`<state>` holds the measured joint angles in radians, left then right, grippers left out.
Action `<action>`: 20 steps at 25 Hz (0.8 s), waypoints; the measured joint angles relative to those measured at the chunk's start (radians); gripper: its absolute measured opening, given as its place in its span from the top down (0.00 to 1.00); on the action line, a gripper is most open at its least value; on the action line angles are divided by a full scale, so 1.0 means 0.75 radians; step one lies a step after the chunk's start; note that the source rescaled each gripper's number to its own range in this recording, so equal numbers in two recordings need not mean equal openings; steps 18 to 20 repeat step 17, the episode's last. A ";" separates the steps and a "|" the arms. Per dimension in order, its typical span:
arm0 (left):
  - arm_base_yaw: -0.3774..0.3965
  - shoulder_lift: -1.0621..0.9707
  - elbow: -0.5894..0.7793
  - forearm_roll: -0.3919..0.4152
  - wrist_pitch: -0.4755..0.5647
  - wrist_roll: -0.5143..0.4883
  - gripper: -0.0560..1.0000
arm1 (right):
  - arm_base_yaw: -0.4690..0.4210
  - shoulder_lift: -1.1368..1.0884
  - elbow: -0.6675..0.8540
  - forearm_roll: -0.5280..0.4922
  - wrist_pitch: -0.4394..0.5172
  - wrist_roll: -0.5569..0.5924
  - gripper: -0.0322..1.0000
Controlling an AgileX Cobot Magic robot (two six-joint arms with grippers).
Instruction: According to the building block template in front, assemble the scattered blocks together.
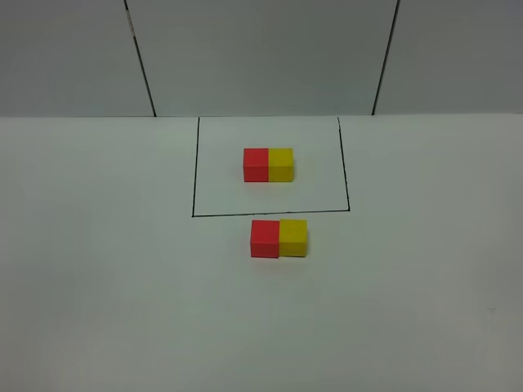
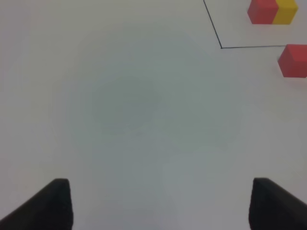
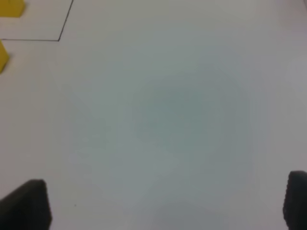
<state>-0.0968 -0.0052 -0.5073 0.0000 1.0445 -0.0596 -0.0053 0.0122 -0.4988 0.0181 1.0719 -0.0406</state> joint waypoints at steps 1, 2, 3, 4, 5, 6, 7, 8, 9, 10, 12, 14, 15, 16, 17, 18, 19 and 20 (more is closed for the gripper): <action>0.000 0.000 0.000 0.000 0.000 0.000 0.24 | 0.000 0.000 0.000 0.000 0.000 0.001 0.04; 0.000 0.000 0.000 0.000 0.000 0.000 0.24 | 0.000 0.000 0.000 0.000 0.000 0.001 0.06; 0.000 0.000 0.000 0.000 0.000 0.000 0.24 | 0.000 0.000 0.000 0.000 0.000 0.001 0.09; 0.000 0.000 0.000 0.000 0.000 0.000 0.24 | 0.000 0.000 0.000 0.000 0.000 0.001 0.12; 0.000 0.000 0.000 0.000 0.000 0.000 0.24 | 0.000 0.000 0.000 0.000 0.000 0.001 0.15; 0.000 0.000 0.000 0.000 0.000 0.000 0.24 | 0.000 0.000 0.000 0.000 0.000 0.001 0.18; 0.000 0.000 0.000 0.000 0.000 0.000 0.24 | 0.000 0.000 0.000 0.000 0.000 0.001 0.22; 0.000 0.000 0.000 0.000 0.000 0.000 0.24 | 0.000 0.000 0.000 0.000 0.000 0.001 0.26; 0.000 0.000 0.000 0.000 0.000 0.000 0.24 | 0.000 0.000 0.000 0.000 0.000 0.001 0.29; 0.000 0.000 0.000 0.000 0.000 0.000 0.24 | 0.000 0.000 0.000 0.000 0.000 0.001 0.33; 0.000 0.000 0.000 0.000 0.000 0.000 0.24 | 0.000 0.000 0.000 0.000 0.000 0.001 0.39; 0.000 0.000 0.000 0.000 0.000 0.000 0.24 | 0.000 0.000 0.000 0.000 0.000 0.001 0.41; 0.000 0.000 0.000 0.000 0.000 0.000 0.24 | 0.000 0.000 0.000 0.000 0.000 0.001 0.42; 0.000 0.000 0.000 0.000 0.000 0.000 0.24 | 0.000 0.000 0.000 0.000 0.000 0.001 0.42; 0.000 0.000 0.000 0.000 0.000 0.000 0.24 | 0.000 0.000 0.000 0.000 0.000 0.002 0.42; 0.000 0.000 0.000 0.000 0.000 0.000 0.24 | 0.000 0.000 0.000 0.000 0.000 0.002 0.42; 0.000 0.000 0.000 0.000 0.000 0.000 0.24 | 0.000 0.000 0.000 0.000 0.000 0.002 0.42; 0.000 0.000 0.000 0.000 0.000 0.000 0.24 | 0.000 0.000 0.000 0.000 0.000 0.002 0.42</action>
